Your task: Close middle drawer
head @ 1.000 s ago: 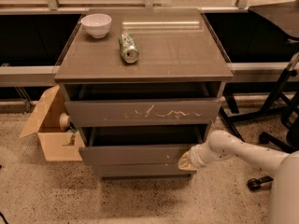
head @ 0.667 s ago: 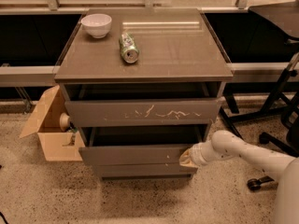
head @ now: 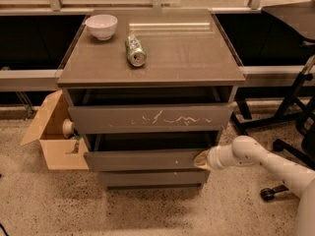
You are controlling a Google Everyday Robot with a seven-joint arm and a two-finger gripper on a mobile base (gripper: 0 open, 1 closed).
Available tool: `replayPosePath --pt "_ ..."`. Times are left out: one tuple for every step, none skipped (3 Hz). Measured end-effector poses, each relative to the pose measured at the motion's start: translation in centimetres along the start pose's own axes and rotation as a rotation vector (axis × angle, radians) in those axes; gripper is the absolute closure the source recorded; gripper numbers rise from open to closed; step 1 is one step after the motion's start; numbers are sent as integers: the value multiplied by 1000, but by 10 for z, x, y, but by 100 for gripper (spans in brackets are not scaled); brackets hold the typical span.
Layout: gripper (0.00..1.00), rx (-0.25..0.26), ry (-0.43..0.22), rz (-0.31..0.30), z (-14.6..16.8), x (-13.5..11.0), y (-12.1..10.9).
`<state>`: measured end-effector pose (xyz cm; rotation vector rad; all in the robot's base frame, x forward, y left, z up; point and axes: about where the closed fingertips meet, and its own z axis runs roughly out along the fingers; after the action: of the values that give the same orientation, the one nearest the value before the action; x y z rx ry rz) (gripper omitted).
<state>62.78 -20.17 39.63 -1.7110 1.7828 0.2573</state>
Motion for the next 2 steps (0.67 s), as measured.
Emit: replayPosePath --pt "100 44 -16 22 -1 11 -23" --pt "100 60 -24 28 1 16 -37"
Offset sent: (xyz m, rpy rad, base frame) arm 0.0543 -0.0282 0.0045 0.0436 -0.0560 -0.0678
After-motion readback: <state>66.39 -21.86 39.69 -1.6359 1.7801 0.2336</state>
